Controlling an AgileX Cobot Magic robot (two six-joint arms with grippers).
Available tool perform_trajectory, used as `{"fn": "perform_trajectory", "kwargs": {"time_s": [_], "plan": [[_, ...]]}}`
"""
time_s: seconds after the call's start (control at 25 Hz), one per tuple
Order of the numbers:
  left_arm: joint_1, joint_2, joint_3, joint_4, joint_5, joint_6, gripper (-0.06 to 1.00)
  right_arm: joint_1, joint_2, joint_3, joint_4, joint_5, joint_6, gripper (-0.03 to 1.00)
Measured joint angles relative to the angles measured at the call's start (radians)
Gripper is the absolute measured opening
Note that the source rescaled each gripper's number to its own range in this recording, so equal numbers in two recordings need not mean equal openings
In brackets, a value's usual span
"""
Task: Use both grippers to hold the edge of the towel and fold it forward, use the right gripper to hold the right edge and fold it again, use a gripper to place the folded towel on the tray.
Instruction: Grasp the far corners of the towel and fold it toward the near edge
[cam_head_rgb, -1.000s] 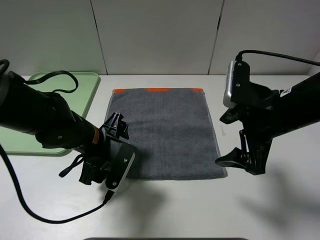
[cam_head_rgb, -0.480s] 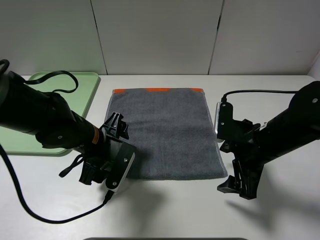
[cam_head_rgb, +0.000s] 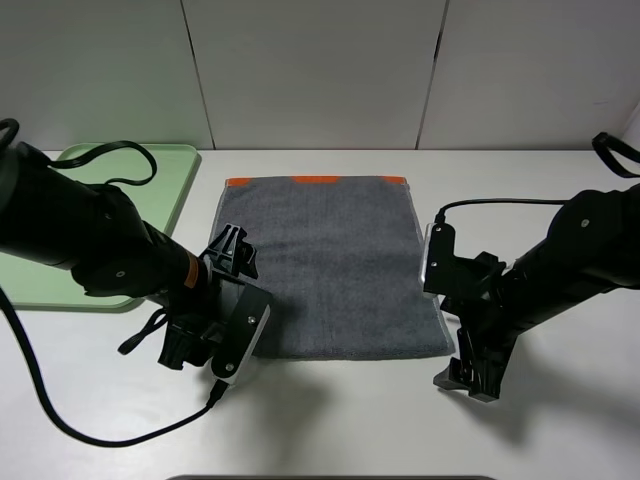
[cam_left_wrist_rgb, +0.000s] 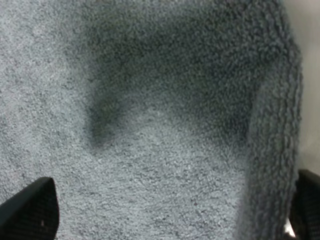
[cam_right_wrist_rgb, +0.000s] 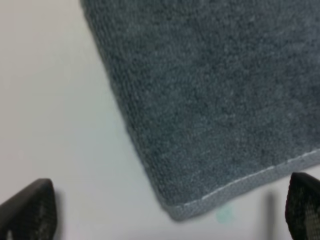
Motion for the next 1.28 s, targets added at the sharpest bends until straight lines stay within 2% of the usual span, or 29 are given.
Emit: {"fn": "perform_trajectory", "kwargs": {"time_s": [0.2, 0.76, 0.92, 1.28], "plan": [[0.0, 0.0, 0.0, 0.0, 0.0, -0.001, 0.93, 0.008, 0.031, 0.0, 0.004, -0.027, -0.03, 1.0], [0.0, 0.006, -0.002, 0.0, 0.0, -0.011, 0.93, 0.008, 0.075, -0.013, 0.039, -0.052, -0.023, 1.0], [0.0, 0.006, -0.002, 0.0, 0.0, -0.012, 0.92, 0.008, 0.077, -0.013, 0.048, -0.089, -0.014, 1.0], [0.0, 0.006, -0.002, 0.0, 0.001, -0.014, 0.9, 0.009, 0.08, -0.018, 0.047, -0.235, -0.013, 1.0]]}}
